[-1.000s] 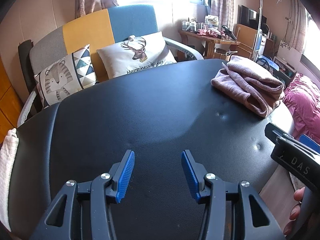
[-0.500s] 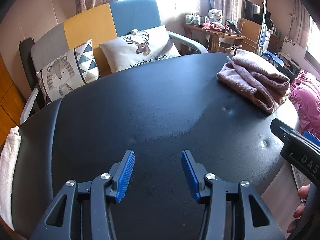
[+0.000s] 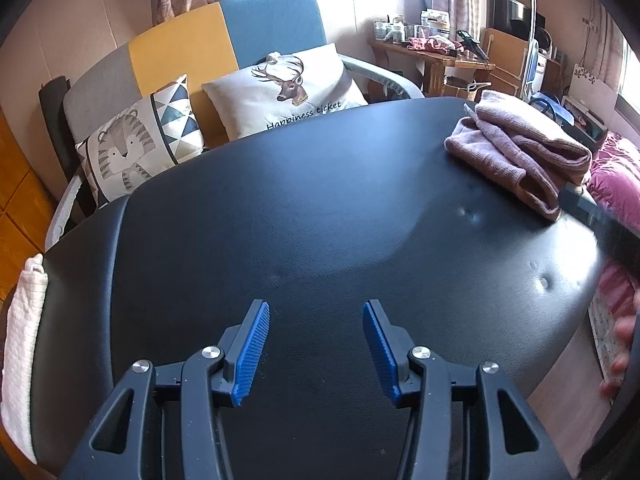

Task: Fold clothes
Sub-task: 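Move the right tool to the pink sweater and grasp its folded edge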

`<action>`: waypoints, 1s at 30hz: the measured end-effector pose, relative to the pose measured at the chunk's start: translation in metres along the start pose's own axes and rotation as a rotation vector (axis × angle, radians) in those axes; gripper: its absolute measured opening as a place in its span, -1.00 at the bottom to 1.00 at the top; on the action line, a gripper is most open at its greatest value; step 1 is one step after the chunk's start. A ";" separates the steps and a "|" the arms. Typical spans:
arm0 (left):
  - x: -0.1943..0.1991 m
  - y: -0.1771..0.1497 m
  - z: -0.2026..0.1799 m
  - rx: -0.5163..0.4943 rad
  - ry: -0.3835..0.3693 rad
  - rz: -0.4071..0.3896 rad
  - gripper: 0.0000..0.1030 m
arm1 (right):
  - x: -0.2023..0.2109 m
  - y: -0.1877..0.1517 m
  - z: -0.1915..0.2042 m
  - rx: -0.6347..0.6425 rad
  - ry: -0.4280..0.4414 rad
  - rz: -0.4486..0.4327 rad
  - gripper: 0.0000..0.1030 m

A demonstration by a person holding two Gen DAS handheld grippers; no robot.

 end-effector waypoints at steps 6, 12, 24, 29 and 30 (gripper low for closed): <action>0.007 0.024 0.013 0.060 -0.020 -0.023 -0.03 | -0.012 0.031 -0.035 0.044 -0.092 -0.047 1.00; 0.009 0.029 0.038 0.078 0.001 -0.052 -0.03 | -0.050 0.041 -0.077 0.068 -0.153 0.005 1.00; 0.012 -0.015 0.084 0.107 0.034 -0.083 -0.03 | -0.131 0.063 -0.117 0.214 -0.356 0.048 1.00; 0.027 -0.018 0.126 0.203 0.049 -0.117 -0.03 | -0.144 0.075 -0.131 0.245 -0.389 0.037 0.98; 0.032 -0.015 0.137 0.234 0.049 -0.128 -0.03 | -0.146 0.076 -0.123 0.299 -0.377 0.026 0.98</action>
Point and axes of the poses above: each gripper's, at about its wrist camera, not at the fingertips, and x roughly against the way its jaws point, z to its left, y to its top, the point moved 9 cm from there along -x, roughly the way its jaws point, and after that the axes turned 10 degrees about x, right-handed, at the moved point
